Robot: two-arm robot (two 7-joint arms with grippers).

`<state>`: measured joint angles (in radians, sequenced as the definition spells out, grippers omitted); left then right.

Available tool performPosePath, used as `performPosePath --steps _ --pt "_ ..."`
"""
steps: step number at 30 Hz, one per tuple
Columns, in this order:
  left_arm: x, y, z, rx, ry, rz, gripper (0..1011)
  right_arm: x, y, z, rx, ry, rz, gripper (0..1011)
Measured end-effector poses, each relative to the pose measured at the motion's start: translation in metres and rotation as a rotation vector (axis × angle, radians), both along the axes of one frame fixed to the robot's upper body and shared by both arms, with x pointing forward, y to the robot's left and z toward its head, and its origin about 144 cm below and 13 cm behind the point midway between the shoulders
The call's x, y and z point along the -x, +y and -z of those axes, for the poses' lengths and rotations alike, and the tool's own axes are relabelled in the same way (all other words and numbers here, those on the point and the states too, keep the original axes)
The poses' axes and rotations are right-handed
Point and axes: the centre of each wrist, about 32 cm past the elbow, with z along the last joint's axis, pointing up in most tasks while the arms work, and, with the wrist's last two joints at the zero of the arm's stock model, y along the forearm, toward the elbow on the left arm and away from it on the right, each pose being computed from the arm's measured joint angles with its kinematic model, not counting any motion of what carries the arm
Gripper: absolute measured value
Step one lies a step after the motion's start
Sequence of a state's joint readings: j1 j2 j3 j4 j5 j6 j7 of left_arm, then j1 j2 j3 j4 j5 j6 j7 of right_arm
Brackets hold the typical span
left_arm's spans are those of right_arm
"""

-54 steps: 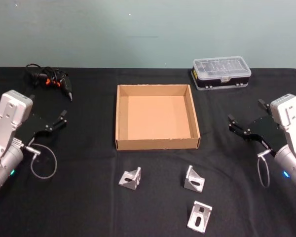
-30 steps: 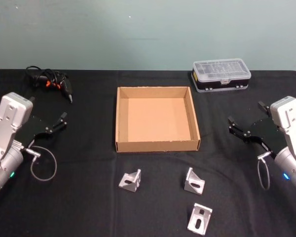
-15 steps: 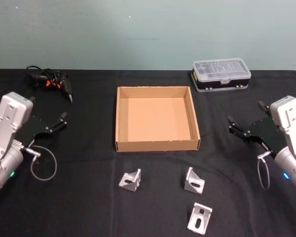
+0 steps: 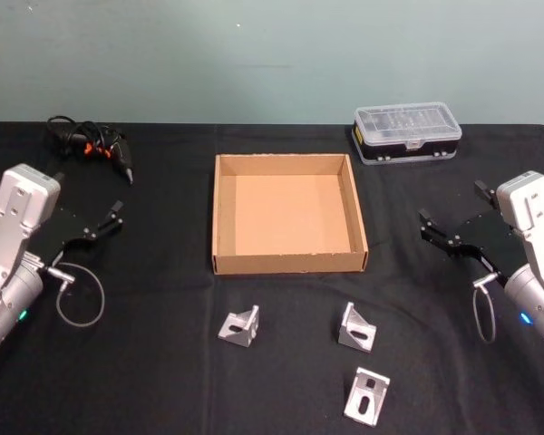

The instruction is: Use one hand to pick up the angle iron from the table and place it into the box.

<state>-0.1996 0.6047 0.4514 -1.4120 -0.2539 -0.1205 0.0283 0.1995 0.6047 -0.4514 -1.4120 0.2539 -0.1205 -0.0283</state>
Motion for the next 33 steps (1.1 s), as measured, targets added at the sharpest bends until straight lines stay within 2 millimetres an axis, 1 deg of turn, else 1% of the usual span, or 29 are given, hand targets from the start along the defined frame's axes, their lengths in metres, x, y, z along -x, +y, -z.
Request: performPosePath --steps 10,15,22,23,24,26,27,29,32,33 --pt "0.000 0.000 0.000 0.000 0.000 0.000 1000 0.000 -0.001 0.000 -0.004 0.003 0.002 1003" --pt "0.000 0.000 0.000 0.000 0.000 0.000 1000 0.004 -0.004 -0.007 -0.005 0.008 -0.019 1003" --pt "0.000 0.000 0.000 0.000 0.000 0.000 1000 0.014 -0.009 -0.029 -0.012 0.011 -0.085 1003" --pt "0.000 0.000 0.000 0.000 0.000 0.000 1000 0.016 -0.010 -0.034 -0.015 0.015 -0.106 1003" --pt "0.000 0.000 0.000 0.000 0.000 0.000 1000 0.016 -0.010 -0.034 -0.015 0.015 -0.106 1003" --pt "0.000 0.000 0.000 0.000 0.000 0.000 1000 0.021 -0.013 -0.047 -0.021 0.030 -0.159 1003" --pt "0.000 0.000 0.000 0.000 0.000 0.000 1000 0.021 -0.013 -0.047 -0.021 0.030 -0.159 1002" --pt "0.000 0.000 0.000 0.000 0.000 0.000 1000 0.024 -0.017 -0.060 -0.022 0.053 -0.223 1002" --pt "0.000 0.000 0.000 0.000 0.000 0.000 1000 0.026 -0.019 -0.069 -0.021 0.076 -0.271 1003" --pt "0.000 0.000 0.000 0.000 0.000 0.000 1000 0.026 -0.019 -0.069 -0.021 0.076 -0.271 1003"
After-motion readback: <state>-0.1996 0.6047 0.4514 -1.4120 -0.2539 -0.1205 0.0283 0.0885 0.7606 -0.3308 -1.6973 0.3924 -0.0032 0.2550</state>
